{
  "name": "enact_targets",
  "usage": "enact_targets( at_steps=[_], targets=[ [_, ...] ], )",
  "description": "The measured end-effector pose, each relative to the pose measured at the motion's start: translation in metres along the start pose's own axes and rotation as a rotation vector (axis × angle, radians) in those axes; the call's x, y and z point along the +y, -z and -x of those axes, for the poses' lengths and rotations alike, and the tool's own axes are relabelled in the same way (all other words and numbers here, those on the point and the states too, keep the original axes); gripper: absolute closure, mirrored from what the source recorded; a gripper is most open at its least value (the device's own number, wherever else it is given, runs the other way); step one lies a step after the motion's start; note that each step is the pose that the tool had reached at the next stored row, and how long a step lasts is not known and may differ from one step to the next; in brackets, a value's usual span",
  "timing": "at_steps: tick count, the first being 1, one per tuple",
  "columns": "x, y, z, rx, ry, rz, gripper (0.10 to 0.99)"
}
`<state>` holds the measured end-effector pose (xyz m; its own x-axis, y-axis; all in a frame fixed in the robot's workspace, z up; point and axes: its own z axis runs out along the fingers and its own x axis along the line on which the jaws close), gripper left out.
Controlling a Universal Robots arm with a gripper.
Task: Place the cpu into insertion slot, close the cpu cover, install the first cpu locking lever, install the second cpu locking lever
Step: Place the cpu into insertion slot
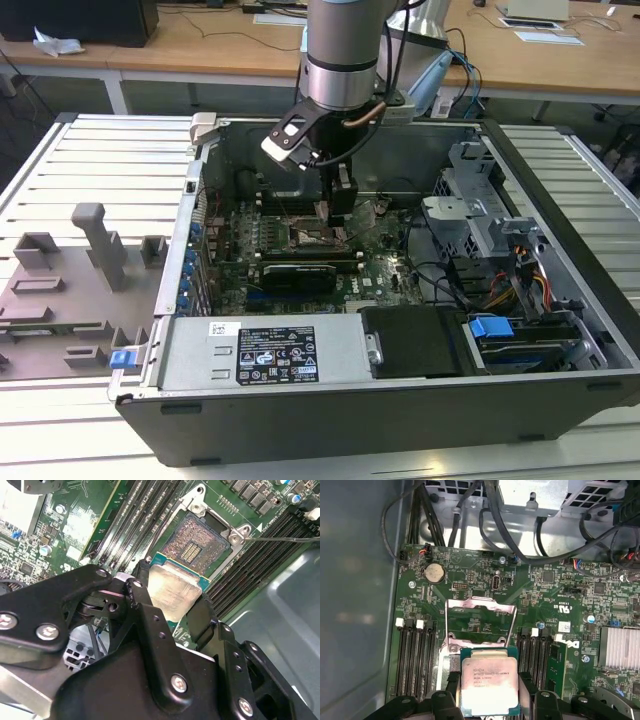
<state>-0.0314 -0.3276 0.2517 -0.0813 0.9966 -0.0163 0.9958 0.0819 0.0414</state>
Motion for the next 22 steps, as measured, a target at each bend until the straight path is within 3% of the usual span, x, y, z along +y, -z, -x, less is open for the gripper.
enact_targets(
  at_steps=[22],
  targets=[
    [0.0000, 0.0000, 0.0000, -0.0054, -0.120, -0.002, 0.541]
  ],
)
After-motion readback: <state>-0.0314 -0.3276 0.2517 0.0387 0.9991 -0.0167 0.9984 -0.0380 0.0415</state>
